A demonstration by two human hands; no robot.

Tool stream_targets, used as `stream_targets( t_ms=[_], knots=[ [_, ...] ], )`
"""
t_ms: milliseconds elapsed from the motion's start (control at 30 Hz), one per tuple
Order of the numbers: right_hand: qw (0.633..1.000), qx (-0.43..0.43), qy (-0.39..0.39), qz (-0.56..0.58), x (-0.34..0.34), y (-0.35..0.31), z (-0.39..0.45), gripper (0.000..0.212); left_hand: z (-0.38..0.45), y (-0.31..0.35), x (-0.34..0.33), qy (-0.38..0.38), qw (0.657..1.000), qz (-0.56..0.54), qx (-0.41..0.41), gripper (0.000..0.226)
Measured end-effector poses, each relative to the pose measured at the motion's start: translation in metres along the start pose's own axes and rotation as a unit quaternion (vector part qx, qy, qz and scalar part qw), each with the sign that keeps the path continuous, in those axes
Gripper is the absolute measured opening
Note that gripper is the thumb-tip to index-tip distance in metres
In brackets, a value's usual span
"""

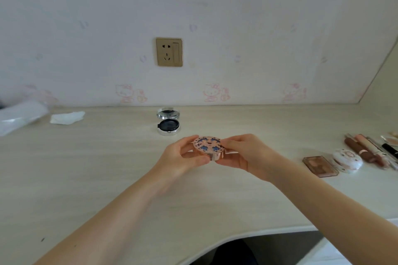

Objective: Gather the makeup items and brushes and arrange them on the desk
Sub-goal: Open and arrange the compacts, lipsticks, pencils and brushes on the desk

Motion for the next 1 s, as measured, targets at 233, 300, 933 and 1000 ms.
stream_targets(
  t_ms=[233,300,933,1000],
  knots=[
    [0.977,0.017,0.005,-0.214,-0.003,0.002,0.001,0.02,-0.008,-0.012,0.005,0.026,0.999,-0.004,-0.019,0.055],
    [0.953,0.057,0.018,-0.297,-0.003,0.002,0.001,0.023,-0.008,-0.014,0.006,0.03,0.999,-0.003,-0.02,0.058],
    [0.717,0.272,-0.055,-0.64,-0.021,-0.004,0.001,0.065,-0.011,-0.017,0.009,0.021,1.0,-0.007,-0.013,0.076],
    [0.711,0.273,-0.06,-0.645,-0.023,-0.004,0.001,0.056,-0.011,-0.017,0.009,0.018,1.0,-0.008,-0.011,0.077]
  ],
)
Point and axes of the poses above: each hand's wrist, its own z-axis towards the middle knuckle, its own x-axis out of the back of the hand, y = z × x, the point moved 1 cm from there along z, towards the middle knuckle
